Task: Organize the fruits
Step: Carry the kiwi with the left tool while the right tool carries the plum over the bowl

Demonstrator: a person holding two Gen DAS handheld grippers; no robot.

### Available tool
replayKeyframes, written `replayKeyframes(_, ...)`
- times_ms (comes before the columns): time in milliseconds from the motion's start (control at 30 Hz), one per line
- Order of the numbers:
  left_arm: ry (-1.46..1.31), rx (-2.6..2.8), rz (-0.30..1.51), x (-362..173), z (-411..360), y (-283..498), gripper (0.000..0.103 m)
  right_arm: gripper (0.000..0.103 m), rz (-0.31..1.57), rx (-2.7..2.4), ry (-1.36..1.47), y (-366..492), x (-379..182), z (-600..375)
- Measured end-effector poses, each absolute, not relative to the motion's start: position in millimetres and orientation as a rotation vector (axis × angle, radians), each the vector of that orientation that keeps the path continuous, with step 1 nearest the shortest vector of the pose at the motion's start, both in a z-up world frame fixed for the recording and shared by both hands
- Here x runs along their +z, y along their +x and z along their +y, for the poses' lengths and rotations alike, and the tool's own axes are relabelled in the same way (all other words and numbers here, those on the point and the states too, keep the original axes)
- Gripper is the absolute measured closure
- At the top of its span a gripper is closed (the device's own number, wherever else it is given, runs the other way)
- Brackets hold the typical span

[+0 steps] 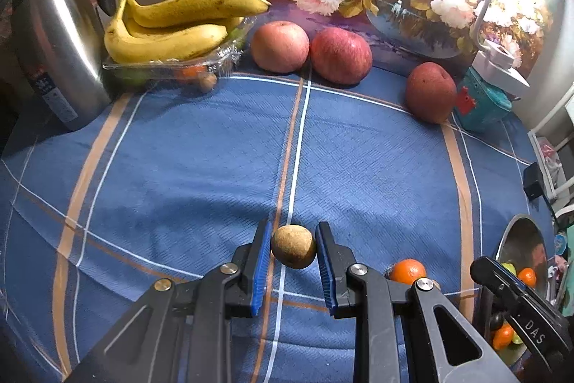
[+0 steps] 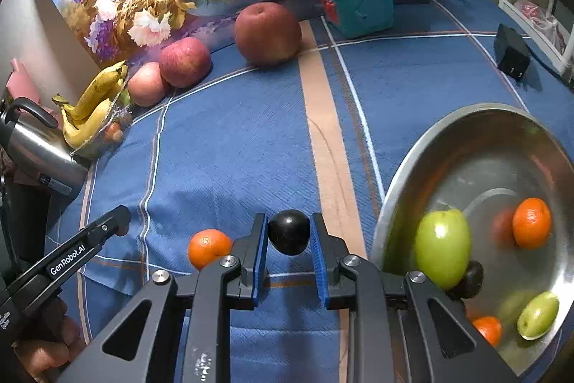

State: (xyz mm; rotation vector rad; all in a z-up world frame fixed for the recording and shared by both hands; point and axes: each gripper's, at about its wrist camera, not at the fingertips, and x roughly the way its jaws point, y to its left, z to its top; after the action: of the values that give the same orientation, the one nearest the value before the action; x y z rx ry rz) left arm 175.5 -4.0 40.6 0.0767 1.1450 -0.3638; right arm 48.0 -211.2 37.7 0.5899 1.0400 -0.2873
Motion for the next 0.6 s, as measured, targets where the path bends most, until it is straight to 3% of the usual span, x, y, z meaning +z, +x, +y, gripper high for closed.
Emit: replayKeyframes(600, 0.097, -0.399, 1.118, 63, -5, 134, 0.076, 0.079, 1.029, -0.332, 0.552, 7, 66, -205)
